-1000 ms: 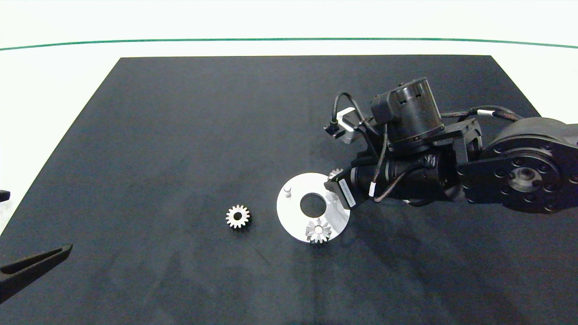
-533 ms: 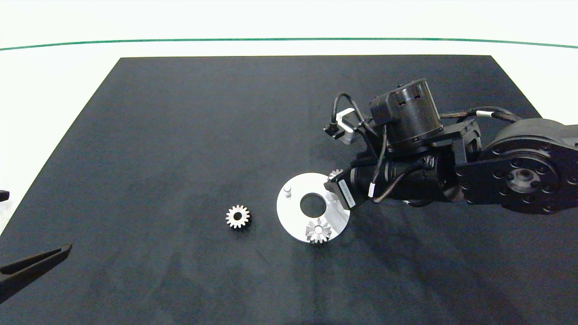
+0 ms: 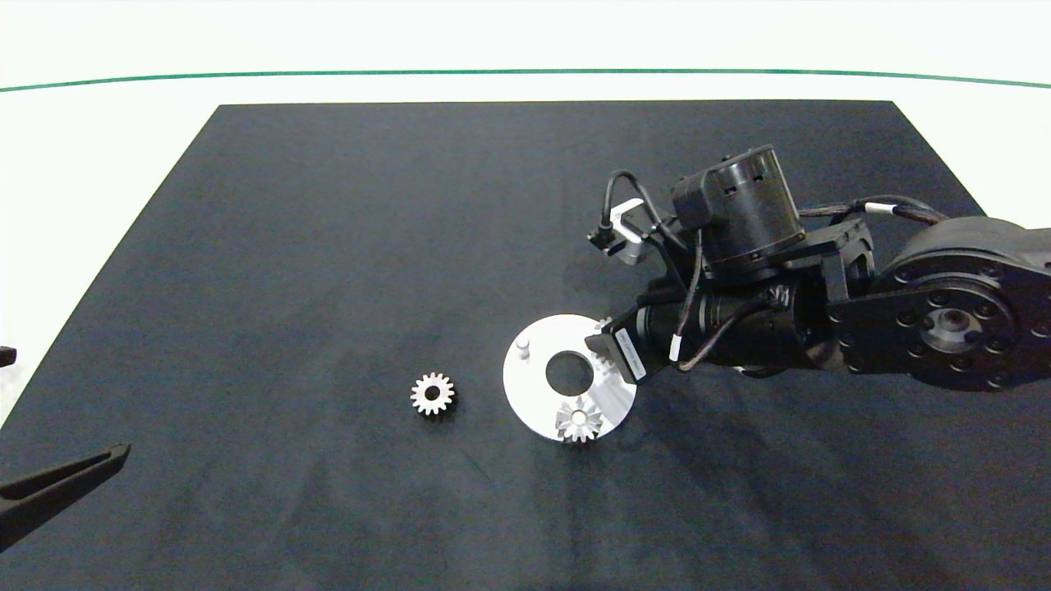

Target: Install three planetary gears onto the carrier pins

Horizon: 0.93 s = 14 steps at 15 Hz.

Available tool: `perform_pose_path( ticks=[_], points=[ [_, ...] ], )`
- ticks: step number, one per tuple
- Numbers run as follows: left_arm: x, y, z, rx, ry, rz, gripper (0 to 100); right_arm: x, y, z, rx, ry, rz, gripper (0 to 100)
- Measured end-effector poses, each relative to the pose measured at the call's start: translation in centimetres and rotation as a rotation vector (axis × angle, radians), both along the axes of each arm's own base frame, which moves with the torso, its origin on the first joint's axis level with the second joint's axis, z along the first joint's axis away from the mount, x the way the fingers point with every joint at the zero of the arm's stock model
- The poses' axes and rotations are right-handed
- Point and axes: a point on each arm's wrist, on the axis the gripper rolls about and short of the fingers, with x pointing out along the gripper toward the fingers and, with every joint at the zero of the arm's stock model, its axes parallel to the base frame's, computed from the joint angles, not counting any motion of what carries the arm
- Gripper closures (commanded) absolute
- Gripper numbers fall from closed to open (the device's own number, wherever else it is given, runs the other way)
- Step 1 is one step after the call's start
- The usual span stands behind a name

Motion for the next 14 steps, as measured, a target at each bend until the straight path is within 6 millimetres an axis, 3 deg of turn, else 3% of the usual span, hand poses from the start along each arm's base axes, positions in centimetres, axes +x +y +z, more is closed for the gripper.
perform_pose_path(
  ticks=[6,10,14],
  points=[
    [0.0,0.0,0.0,0.0,0.002,0.0,0,-1.0,-1.0,0.8,-0.014,0.001,0.0,0],
    [0.3,0.0,-0.3,0.003,0.016,0.001,0,-4.5,-4.7,3.5,-0.052,0.012,-0.014,0],
    [1.4,-0.3,-1.5,0.016,0.083,-0.001,0,-8.2,-9.7,4.0,-0.093,-0.009,-0.095,0]
  ],
)
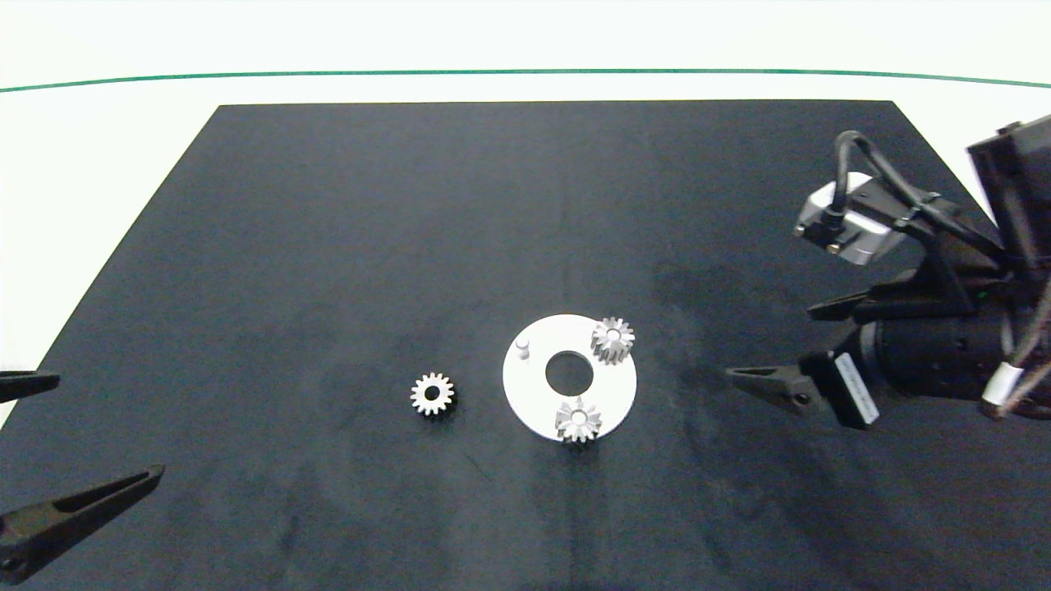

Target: Install three planetary gears onto the carrier pins

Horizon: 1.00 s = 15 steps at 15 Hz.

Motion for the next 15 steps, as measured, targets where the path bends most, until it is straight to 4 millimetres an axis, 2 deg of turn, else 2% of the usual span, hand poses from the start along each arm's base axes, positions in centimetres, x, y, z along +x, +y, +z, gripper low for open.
perform_pose_path(
  ticks=[3,7,11,15],
  points=[
    [2.4,-0.5,-1.4,0.015,0.077,0.001,0,-3.0,-3.4,0.8,-0.021,-0.005,-0.046,0],
    [5.9,-1.5,-2.7,0.008,0.111,-0.02,0,-6.8,-6.7,0.7,-0.035,-0.017,-0.093,0],
    [8.6,-4.0,-3.5,0.014,0.11,-0.118,0,-8.7,-8.2,0.9,-0.014,-0.066,-0.131,0],
    [10.0,-6.7,-4.8,0.018,0.167,-0.176,0,-9.1,-8.5,1.3,-0.002,-0.088,-0.139,0]
  ],
)
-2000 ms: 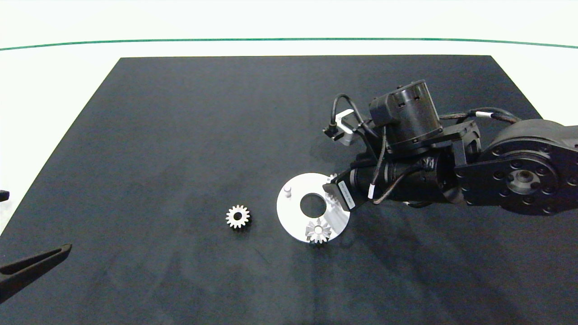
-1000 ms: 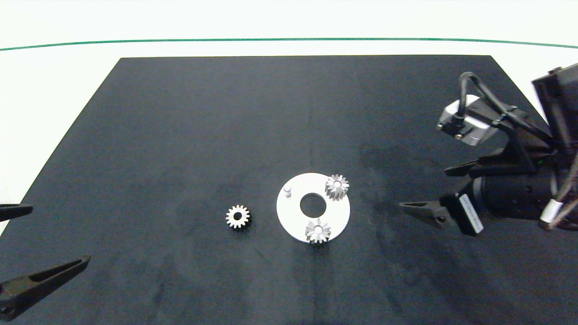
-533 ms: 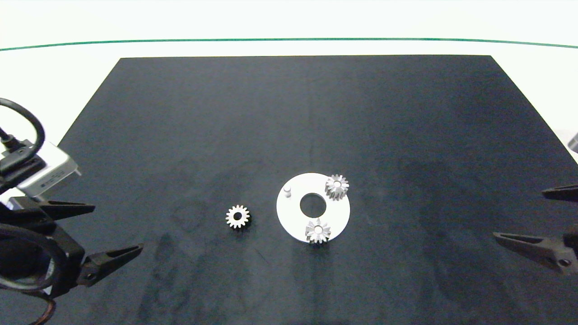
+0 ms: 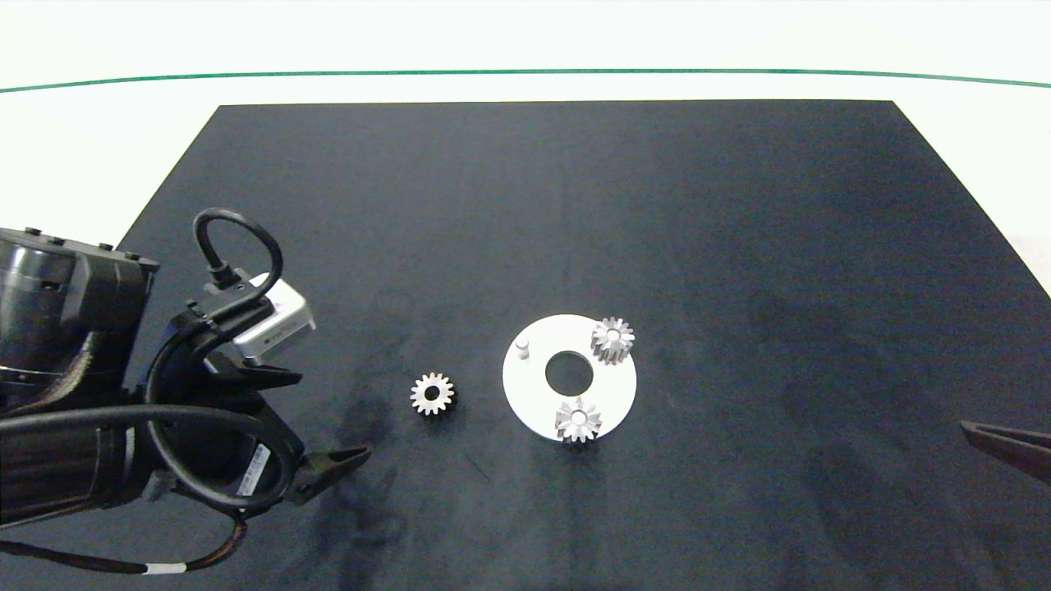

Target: Install three planetary gears onto the carrier pins

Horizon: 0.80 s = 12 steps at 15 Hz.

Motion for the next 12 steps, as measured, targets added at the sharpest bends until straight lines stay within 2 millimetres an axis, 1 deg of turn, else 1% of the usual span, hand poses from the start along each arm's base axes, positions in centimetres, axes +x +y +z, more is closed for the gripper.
perform_pose_path(
  ticks=[2,5,6,8,12],
  points=[
    [0.4,-1.3,-0.3,-0.012,-0.005,-0.024,0,0.0,0.0,0.1,-0.001,-0.004,0.002,0],
    [1.8,-2.8,-1.0,0.003,-0.033,-0.019,0,0.0,0.0,0.1,-0.002,-0.006,0.003,0],
    [2.0,-3.2,-1.4,0.01,-0.023,-0.029,0,0.0,0.0,0.1,-0.001,-0.007,0.004,0],
    [2.3,-3.9,-1.9,0.023,-0.015,-0.04,0,0.0,0.0,0.1,-0.002,-0.005,0.006,0],
    [3.3,-4.8,-2.0,0.023,-0.02,-0.044,0,0.0,0.0,0.0,-0.004,-0.002,0.007,0]
  ],
)
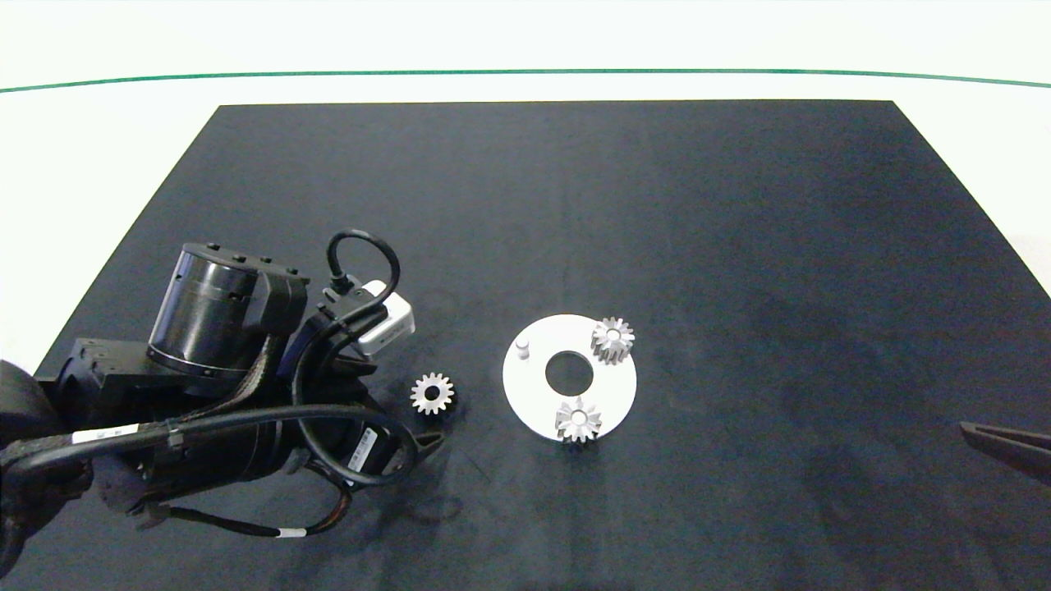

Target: Install three planetary gears onto the carrier pins

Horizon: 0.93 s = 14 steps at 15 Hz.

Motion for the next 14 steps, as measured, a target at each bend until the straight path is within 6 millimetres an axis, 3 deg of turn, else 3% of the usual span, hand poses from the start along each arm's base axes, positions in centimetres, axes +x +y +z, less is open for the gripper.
perform_pose_path(
  ticks=[7,14],
  points=[
    [1.3,-1.3,-1.1,-0.023,0.002,0.002,0,0.1,0.0,-0.1,-0.002,0.005,0.0,0],
    [1.7,-1.8,-1.7,-0.037,0.014,0.011,14,0.2,0.1,-0.1,-0.004,0.009,-0.001,0]
  ],
)
